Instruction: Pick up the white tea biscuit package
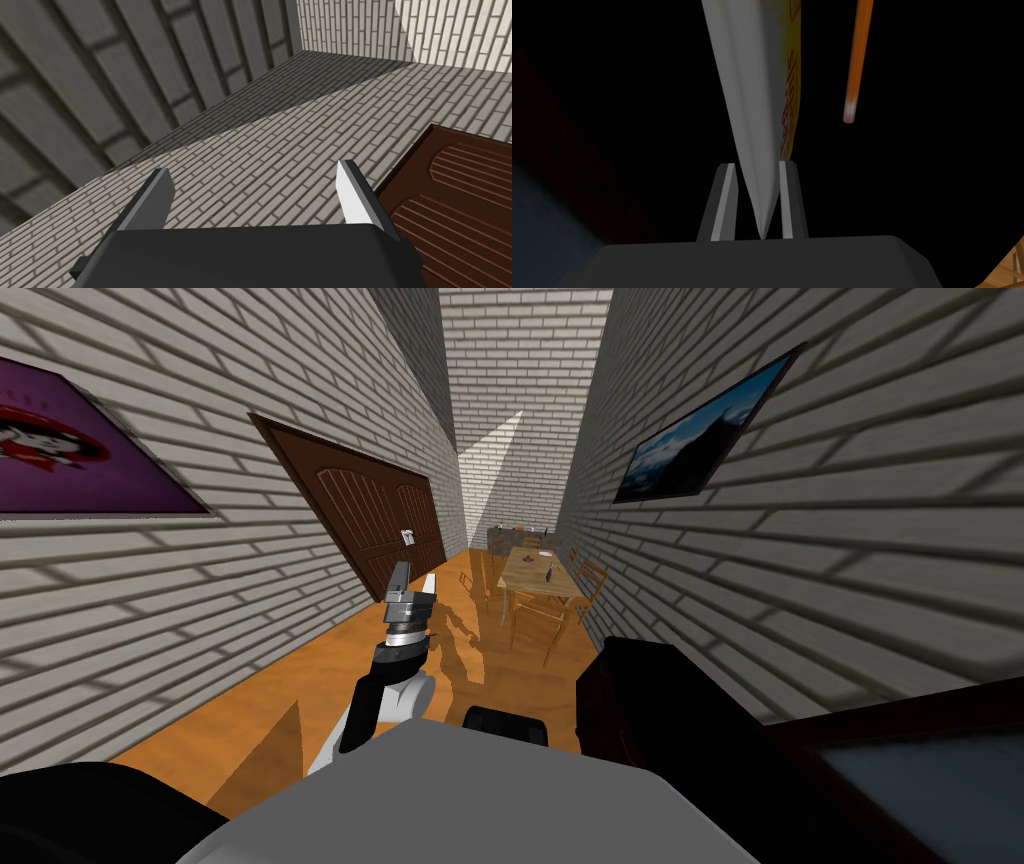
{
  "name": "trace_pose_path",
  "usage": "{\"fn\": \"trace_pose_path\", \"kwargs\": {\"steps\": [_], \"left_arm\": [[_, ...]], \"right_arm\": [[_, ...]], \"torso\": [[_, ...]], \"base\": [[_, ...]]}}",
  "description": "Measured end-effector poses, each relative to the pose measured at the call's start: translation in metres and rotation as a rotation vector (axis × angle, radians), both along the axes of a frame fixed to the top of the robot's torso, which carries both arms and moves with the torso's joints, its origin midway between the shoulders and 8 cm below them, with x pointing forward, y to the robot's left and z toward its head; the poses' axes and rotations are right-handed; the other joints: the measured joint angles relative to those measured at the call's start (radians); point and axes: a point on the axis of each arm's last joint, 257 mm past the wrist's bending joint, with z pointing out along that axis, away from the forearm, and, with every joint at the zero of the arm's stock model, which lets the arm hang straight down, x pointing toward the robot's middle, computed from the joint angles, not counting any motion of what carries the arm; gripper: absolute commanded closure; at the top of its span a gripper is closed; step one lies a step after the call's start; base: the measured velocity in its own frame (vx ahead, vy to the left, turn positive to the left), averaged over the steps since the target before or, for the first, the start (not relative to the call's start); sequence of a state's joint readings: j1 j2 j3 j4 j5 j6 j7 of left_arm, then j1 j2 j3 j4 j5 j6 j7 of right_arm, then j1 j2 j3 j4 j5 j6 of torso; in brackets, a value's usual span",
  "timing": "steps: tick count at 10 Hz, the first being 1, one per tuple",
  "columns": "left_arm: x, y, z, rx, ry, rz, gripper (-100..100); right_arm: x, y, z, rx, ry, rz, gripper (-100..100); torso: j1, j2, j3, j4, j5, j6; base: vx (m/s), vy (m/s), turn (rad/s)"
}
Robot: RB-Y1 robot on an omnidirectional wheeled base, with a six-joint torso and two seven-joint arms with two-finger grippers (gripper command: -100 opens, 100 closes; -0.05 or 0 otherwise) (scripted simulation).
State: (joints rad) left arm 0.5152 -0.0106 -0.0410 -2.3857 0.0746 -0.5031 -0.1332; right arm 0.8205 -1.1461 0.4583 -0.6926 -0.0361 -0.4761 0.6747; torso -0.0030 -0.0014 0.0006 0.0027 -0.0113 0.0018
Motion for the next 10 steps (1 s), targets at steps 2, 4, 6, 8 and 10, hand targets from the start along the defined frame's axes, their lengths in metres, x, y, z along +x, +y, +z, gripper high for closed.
{"fn": "trace_pose_path", "kwargs": {"steps": [2,4,6,8,10], "left_arm": [[0.000,0.000,0.000,0.000,0.000,0.000,0],[0.000,0.000,0.000,0.000,0.000,0.000,0],[0.000,0.000,0.000,0.000,0.000,0.000,0],[0.000,0.000,0.000,0.000,0.000,0.000,0],[0.000,0.000,0.000,0.000,0.000,0.000,0]], "right_arm": [[-0.005,-0.005,0.004,-0.006,0.004,-0.003,100],[-0.008,-0.007,0.005,-0.002,0.002,-0.002,100],[-0.009,-0.009,0.006,0.000,0.002,0.000,100],[-0.014,-0.011,0.010,-0.004,0.005,-0.003,100],[-0.012,-0.012,0.007,0.000,0.004,0.001,100]], "torso": [[0.000,0.001,0.000,0.000,0.001,0.000],[0.001,0.000,0.000,0.000,0.002,0.000],[0.002,0.000,0.000,0.000,0.001,0.000],[0.002,0.000,0.000,-0.001,0.003,0.000],[0.002,0.000,0.000,0.000,0.002,0.000]], "base": [[0.009,0.014,-0.002],[0.014,0.018,0.002],[0.016,0.026,0.002],[0.005,0.006,0.000],[0.012,0.022,0.006]]}}
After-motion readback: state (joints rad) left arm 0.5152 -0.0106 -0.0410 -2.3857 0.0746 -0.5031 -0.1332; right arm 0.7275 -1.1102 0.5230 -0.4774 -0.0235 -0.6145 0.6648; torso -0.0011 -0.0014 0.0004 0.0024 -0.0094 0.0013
